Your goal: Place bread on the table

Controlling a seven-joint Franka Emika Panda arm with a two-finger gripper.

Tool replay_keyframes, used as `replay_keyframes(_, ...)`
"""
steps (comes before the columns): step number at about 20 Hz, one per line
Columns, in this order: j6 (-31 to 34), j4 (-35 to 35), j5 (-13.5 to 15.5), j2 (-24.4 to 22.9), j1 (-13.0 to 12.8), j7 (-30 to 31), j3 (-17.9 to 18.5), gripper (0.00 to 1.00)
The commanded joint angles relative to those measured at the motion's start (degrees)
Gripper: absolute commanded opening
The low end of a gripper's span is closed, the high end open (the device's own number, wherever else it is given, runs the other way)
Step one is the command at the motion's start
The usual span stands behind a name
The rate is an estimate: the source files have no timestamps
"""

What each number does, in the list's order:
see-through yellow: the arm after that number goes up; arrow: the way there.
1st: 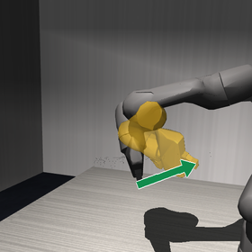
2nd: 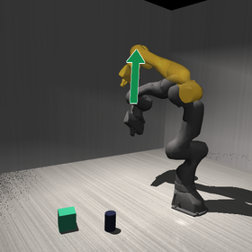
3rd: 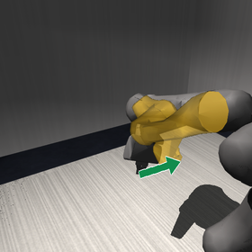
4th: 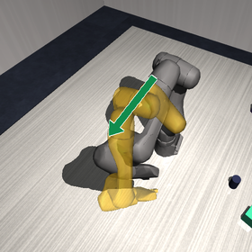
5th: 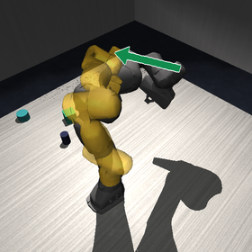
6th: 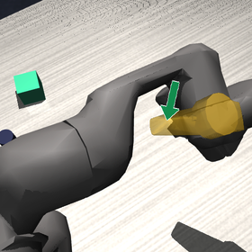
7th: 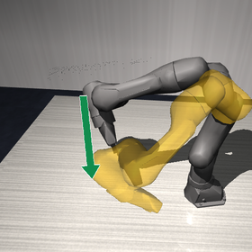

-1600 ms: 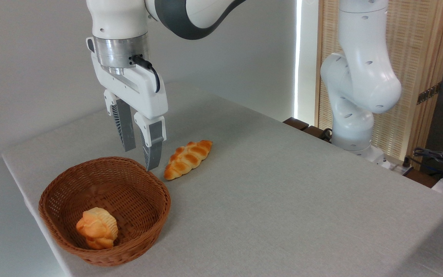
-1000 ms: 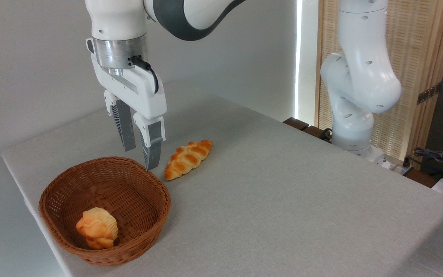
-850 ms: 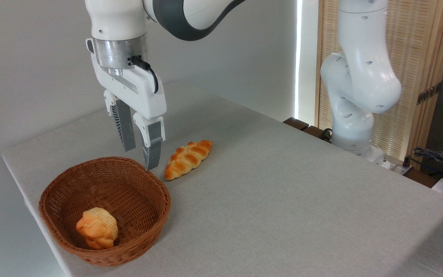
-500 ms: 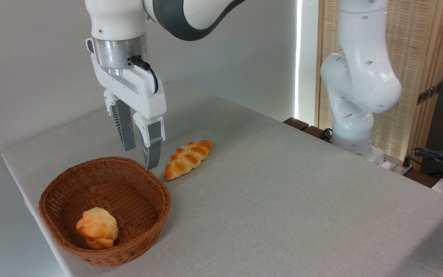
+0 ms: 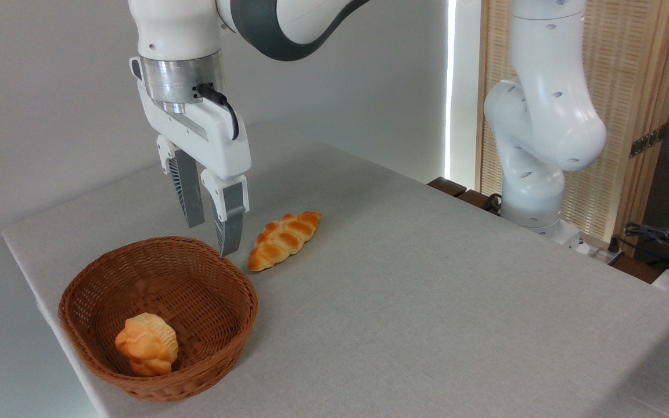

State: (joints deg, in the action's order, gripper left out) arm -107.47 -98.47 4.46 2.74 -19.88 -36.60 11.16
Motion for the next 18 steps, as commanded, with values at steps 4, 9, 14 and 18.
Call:
replay_keyframes(4,0.42,0.56,-0.07,-0.19,-0.07,0.30,0.35,1.00)
replay_keyframes(9,0.42,0.56,0.02,0.25,-0.16,0.39,0.00,1.00)
replay_keyframes(14,-1.76,0.56,0.46,1.83,-0.34,0.39,0.00,1.00)
replay_keyframes(18,-12.21,0.47,3.18,5.52,-0.16,0.57,0.09,1.00)
